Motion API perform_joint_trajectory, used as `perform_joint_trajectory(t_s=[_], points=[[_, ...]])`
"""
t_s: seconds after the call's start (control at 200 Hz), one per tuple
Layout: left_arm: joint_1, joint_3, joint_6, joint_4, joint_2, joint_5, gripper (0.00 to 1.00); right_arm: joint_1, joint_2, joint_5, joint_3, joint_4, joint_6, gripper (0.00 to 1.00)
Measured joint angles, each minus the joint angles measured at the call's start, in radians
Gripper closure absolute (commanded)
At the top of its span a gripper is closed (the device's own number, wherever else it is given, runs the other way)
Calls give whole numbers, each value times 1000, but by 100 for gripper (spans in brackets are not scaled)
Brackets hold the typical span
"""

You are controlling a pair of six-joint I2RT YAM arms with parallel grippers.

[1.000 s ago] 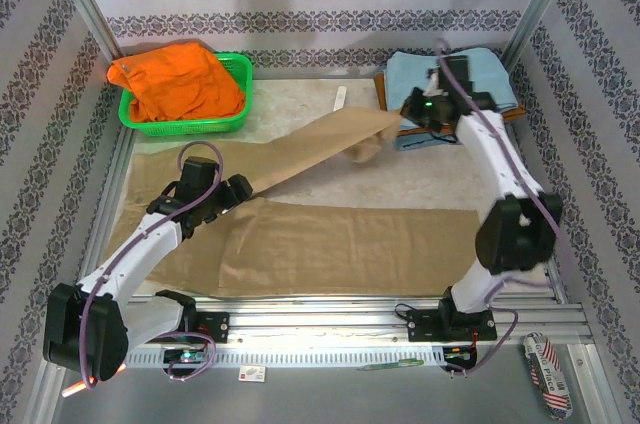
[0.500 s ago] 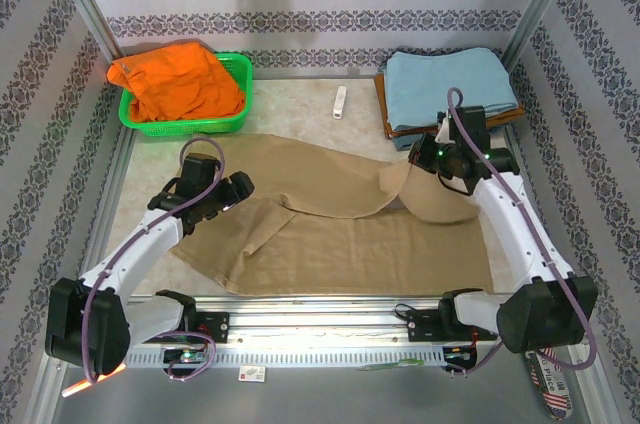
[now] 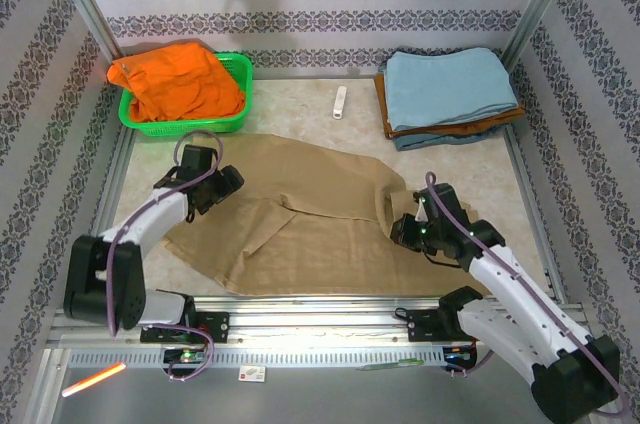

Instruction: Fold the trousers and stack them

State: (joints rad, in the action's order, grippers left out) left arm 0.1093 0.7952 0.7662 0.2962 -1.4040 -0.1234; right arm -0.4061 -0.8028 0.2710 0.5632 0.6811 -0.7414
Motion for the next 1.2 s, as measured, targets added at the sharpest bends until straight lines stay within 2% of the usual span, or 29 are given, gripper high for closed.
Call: perform_joint_trajectory(t_s=[0.05,0.16,0.285,0.375,0.475,0.629,0.744,0.939,1.079,1.199], points=[[0,31,7,-27,-55,-5,19,-29,3,-1,-18,8,-25,66],[21,104,20,-70,-161,-15,19,-74,-18,-19,-23,47,-37,58],[79,145,28,-109,-221,-4,18,-74,-6,-110,38,151,-20,42],[107,150,40,-134,-251,3,18,-42,17,-169,132,190,10,40],[98,138,62,-165,-297,27,20,71,23,-204,216,188,55,40],[43,41,111,-291,-271,22,23,293,-47,-157,238,147,114,41],[-24,-46,136,-338,-204,24,23,345,-120,-114,238,111,133,42],[-176,-224,167,-356,-29,15,23,315,-222,-63,240,23,143,41],[-272,-294,171,-345,63,-4,22,184,-372,-71,284,-26,148,38],[-289,-300,170,-312,87,-13,23,64,-526,-102,380,-38,176,35]])
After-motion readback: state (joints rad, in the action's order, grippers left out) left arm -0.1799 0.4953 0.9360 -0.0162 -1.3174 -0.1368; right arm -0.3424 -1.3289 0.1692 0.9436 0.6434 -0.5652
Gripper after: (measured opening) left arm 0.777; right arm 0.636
